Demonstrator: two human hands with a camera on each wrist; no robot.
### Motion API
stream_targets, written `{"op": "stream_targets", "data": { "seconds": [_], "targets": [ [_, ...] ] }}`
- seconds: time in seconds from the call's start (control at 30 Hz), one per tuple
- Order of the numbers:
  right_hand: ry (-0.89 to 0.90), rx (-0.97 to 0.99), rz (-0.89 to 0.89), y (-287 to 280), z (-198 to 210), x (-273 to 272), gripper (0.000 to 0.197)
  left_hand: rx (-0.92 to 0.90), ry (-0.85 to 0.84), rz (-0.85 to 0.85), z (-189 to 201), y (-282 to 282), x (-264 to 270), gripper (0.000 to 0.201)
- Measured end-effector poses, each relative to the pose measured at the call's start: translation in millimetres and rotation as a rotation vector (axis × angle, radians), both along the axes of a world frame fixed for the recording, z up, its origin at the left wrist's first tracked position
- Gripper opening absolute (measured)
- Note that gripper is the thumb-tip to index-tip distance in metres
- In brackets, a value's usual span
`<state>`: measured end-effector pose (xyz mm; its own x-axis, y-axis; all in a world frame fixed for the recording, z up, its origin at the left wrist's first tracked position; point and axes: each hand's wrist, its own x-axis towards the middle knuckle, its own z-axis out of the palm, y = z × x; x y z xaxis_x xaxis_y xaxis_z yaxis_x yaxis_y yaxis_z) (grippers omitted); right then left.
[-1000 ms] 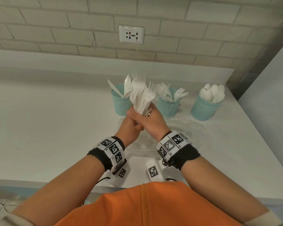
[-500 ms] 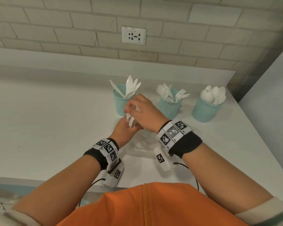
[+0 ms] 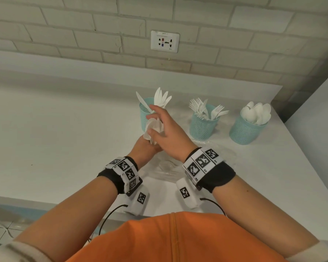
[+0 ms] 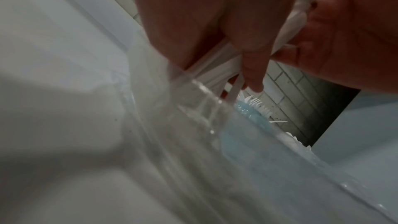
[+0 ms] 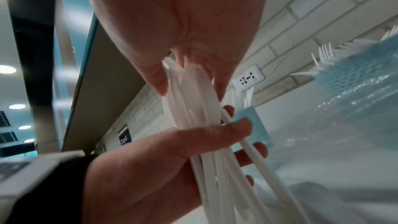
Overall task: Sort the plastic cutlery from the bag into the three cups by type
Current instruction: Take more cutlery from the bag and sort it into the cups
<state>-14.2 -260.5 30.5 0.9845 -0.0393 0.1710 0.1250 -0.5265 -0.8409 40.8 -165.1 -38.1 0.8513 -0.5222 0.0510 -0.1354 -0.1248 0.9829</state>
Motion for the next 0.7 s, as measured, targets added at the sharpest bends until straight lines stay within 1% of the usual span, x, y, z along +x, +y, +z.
{"op": "stream_targets", "data": {
  "seconds": [0.03, 0.1, 0.2, 0.27, 0.37, 0.47, 0.53, 0.57, 0.7],
  "targets": [
    [0.026, -0.004, 0.010, 1, -4, 0, 0.066, 0.056, -0.017, -0.022, -1, 1, 1, 0.032],
    [0.040, -0.004, 0.007, 0, -7, -1, 0.075, 0.109, -0.020, -0.060, -2, 3, 2, 0.031],
    [0.022, 0.048, -0.022, -5, -4, -4, 0.087, 0.095, -0.041, -0.146, 5, 4, -3, 0.036],
    [0.043, 0.047, -0.029, -11, 0, -7, 0.087, 0.084, -0.018, -0.147, 7, 5, -4, 0.027],
    [0.089, 0.047, -0.026, -19, 6, -12, 0.066, 0.026, 0.069, -0.157, 11, 9, -5, 0.018],
    [0.099, 0.086, -0.045, -25, 11, -13, 0.050, 0.013, 0.115, -0.173, 11, 10, -2, 0.024],
    [0.105, 0.148, -0.045, -27, 16, -10, 0.042, -0.020, 0.154, -0.195, 14, 10, -1, 0.010],
    [0.108, 0.173, -0.041, -28, 19, -9, 0.037, -0.046, 0.174, -0.218, 16, 11, -1, 0.007],
    [0.125, 0.254, -0.044, -34, 30, -5, 0.023, -0.077, 0.189, -0.298, 24, 13, 3, 0.012]
  ]
}}
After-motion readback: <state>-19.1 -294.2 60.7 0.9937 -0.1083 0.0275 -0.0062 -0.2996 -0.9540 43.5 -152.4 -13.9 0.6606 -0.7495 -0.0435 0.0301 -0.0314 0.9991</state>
